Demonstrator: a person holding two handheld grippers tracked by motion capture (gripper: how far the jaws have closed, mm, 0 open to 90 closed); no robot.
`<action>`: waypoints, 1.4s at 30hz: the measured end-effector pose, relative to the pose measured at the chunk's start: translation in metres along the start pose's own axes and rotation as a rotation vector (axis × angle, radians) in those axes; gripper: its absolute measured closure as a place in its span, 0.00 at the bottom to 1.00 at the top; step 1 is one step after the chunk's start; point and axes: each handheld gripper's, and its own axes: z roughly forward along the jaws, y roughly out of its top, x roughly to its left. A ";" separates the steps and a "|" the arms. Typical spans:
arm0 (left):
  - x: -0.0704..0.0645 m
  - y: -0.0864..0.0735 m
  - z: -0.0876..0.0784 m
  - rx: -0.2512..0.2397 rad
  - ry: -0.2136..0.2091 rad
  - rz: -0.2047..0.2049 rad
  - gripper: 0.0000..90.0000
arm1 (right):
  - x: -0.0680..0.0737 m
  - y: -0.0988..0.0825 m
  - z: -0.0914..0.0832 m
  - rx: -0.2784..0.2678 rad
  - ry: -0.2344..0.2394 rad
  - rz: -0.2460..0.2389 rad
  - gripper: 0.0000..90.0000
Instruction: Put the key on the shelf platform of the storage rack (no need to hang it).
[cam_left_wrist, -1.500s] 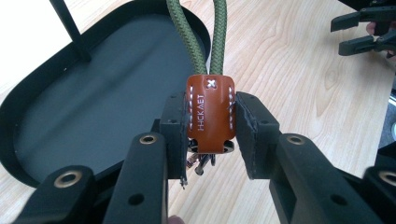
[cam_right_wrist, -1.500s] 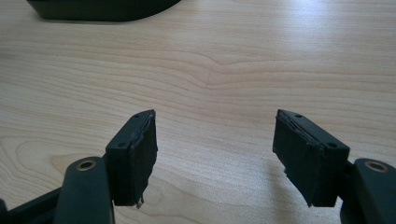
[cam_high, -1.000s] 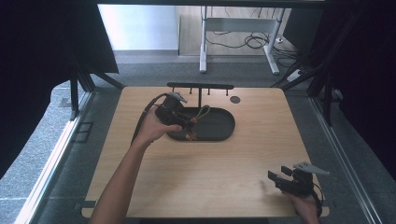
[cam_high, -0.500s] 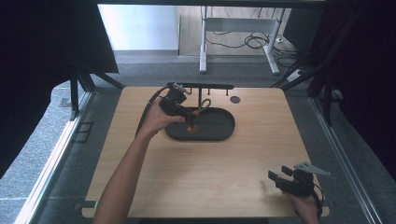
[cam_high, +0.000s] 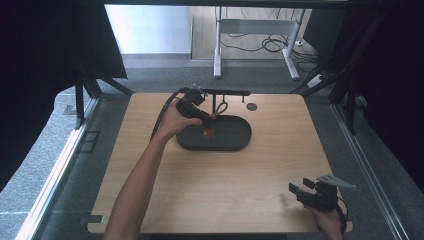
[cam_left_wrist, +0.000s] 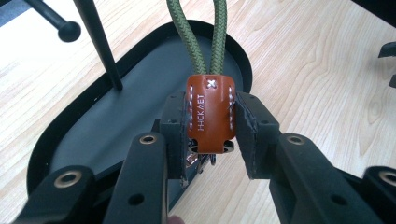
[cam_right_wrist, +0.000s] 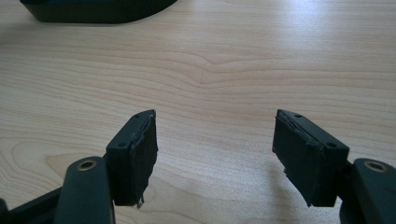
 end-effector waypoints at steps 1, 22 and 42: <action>0.001 0.001 0.002 0.002 -0.001 0.000 0.74 | 0.000 0.000 0.000 0.000 -0.001 0.000 0.35; 0.016 -0.014 0.048 0.059 0.046 -0.039 0.74 | -0.002 -0.002 0.001 0.010 -0.007 0.003 0.34; 0.009 -0.025 0.047 0.036 0.060 -0.031 0.70 | -0.001 -0.003 0.002 0.010 -0.007 -0.001 0.35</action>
